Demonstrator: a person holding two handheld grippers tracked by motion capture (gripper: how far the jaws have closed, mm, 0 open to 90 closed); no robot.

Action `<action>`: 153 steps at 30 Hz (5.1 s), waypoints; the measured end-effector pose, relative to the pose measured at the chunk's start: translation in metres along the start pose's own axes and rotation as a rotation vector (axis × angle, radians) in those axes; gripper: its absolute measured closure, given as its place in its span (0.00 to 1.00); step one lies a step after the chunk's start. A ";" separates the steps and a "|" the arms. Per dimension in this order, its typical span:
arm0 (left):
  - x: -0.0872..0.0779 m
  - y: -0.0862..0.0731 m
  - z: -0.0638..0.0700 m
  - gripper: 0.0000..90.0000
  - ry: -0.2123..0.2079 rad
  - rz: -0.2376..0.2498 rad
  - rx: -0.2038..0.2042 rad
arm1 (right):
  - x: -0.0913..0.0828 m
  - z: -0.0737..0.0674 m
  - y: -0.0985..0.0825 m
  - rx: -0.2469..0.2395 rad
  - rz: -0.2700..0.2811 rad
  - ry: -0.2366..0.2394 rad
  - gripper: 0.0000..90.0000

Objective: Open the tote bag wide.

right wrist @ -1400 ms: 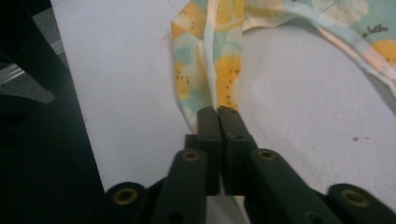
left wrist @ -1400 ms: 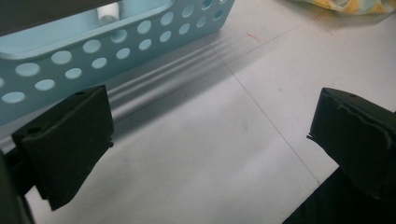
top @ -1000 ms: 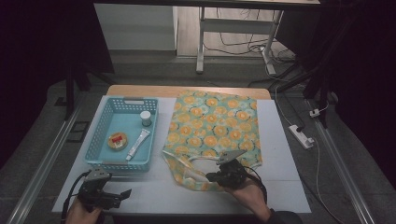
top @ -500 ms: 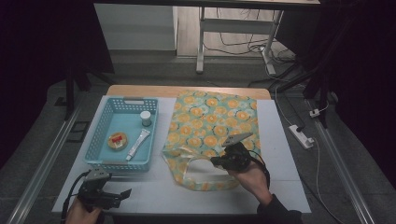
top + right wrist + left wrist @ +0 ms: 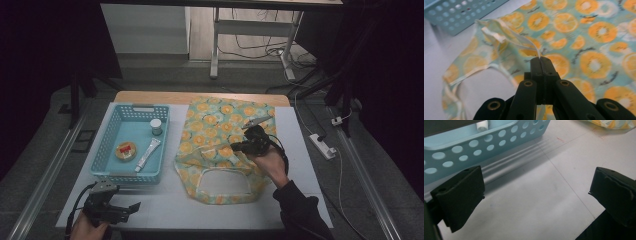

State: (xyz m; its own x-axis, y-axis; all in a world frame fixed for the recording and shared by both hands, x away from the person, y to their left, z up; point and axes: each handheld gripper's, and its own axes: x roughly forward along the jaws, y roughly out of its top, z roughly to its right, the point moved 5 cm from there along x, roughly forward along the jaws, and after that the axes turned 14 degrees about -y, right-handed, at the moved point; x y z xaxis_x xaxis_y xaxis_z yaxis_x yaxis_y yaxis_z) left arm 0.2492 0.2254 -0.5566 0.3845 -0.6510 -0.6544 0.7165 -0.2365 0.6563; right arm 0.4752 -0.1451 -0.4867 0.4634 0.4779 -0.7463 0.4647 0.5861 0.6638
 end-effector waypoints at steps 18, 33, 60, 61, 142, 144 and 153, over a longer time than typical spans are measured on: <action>0.000 0.000 -0.001 0.00 -0.005 0.000 -0.005 | 0.013 0.050 0.051 0.038 0.047 -0.063 1.00; 0.000 0.000 -0.001 0.00 -0.006 -0.005 -0.006 | 0.044 0.074 0.071 0.039 0.059 -0.139 1.00; 0.001 0.000 -0.001 0.00 -0.004 -0.010 -0.010 | 0.075 0.073 0.043 0.065 0.041 -0.168 0.55; 0.001 0.000 -0.001 0.00 -0.003 -0.010 -0.010 | 0.072 0.071 0.043 0.062 0.039 -0.159 0.52; 0.002 0.000 0.000 0.00 0.000 -0.022 -0.004 | 0.026 -0.033 0.012 -0.127 0.110 0.051 1.00; 0.002 0.000 0.000 0.00 0.000 -0.021 -0.005 | 0.023 -0.033 0.017 -0.124 0.120 0.045 1.00; 0.002 0.000 -0.001 0.00 -0.002 -0.021 -0.011 | 0.011 -0.027 0.034 -0.109 0.165 0.023 1.00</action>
State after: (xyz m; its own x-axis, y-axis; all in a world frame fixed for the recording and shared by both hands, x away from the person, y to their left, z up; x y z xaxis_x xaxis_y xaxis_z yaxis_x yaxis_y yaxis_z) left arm 0.2505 0.2245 -0.5583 0.3681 -0.6473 -0.6675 0.7306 -0.2426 0.6383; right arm 0.4756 -0.1025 -0.4734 0.5089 0.5871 -0.6295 0.2987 0.5655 0.7688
